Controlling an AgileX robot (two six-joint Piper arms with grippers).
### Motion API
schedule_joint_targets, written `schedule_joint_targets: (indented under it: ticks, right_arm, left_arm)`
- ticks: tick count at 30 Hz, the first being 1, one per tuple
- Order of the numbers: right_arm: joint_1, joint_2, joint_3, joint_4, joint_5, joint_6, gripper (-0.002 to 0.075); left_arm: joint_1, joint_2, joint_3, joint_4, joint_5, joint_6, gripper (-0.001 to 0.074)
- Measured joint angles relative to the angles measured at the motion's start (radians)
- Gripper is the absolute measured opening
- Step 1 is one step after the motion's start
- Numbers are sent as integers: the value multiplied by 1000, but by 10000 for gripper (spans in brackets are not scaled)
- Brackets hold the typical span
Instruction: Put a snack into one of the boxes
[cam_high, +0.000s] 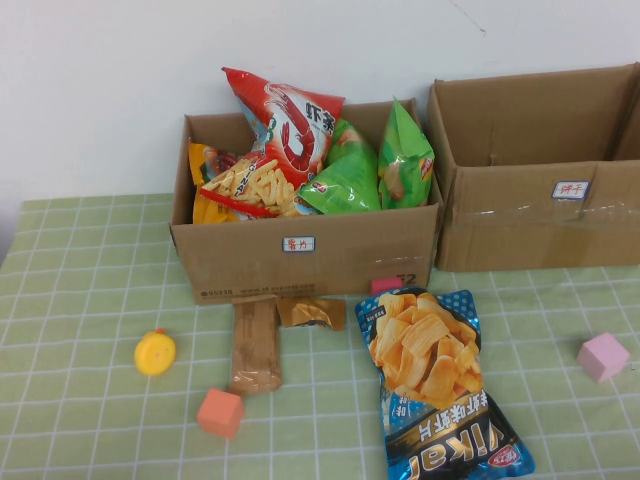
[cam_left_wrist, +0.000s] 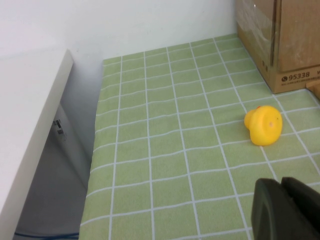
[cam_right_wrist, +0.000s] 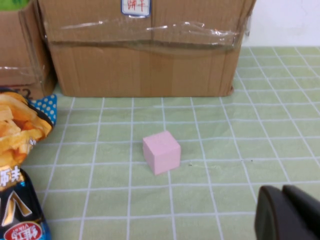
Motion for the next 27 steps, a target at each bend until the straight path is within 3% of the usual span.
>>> schedule_joint_targets:
  ticks: [27]
  right_arm:
    - [0, 0, -3, -59, 24, 2, -2]
  left_arm:
    - [0, 0, 0, 0, 0, 3, -3]
